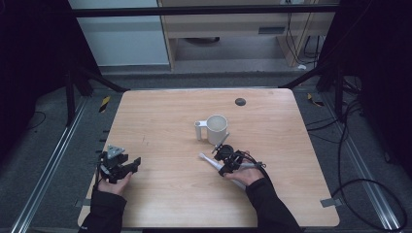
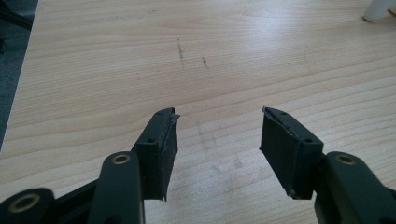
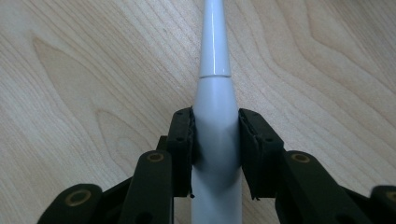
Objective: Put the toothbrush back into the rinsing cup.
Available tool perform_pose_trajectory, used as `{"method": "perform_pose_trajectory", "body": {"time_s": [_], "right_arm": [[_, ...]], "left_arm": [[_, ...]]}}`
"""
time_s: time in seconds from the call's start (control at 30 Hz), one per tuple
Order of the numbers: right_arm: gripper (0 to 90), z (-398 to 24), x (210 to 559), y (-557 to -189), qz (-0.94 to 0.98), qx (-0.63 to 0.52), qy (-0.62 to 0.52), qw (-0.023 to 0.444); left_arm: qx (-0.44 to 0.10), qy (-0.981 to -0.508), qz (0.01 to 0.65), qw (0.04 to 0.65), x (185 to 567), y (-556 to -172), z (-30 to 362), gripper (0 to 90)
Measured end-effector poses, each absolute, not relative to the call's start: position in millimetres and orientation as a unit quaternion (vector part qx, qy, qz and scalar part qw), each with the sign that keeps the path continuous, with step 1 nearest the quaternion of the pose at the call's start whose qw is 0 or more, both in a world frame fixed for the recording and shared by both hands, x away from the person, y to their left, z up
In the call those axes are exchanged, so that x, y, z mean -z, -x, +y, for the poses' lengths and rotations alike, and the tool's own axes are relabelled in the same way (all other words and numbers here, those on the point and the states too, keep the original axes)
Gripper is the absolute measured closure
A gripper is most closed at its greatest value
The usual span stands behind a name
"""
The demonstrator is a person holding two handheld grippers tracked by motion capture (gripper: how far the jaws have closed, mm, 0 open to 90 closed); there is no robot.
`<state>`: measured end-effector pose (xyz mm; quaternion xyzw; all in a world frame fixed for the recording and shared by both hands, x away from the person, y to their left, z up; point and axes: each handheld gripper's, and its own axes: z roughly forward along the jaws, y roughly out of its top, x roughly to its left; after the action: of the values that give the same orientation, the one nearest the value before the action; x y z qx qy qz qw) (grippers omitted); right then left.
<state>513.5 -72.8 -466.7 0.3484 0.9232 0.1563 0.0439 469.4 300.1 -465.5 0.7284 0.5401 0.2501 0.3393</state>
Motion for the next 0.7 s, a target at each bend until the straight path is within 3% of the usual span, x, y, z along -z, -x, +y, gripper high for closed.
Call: {"method": "perform_pose_trajectory", "body": {"time_s": [0.7], "right_arm": [[67.4, -91.6, 431.1, -505.4, 0.902, -0.218, -0.368, 0.057]], "left_arm": [[-0.249, -0.729, 0.540, 0.340, 465.3, -469.1, 299.5, 45.1]]}}
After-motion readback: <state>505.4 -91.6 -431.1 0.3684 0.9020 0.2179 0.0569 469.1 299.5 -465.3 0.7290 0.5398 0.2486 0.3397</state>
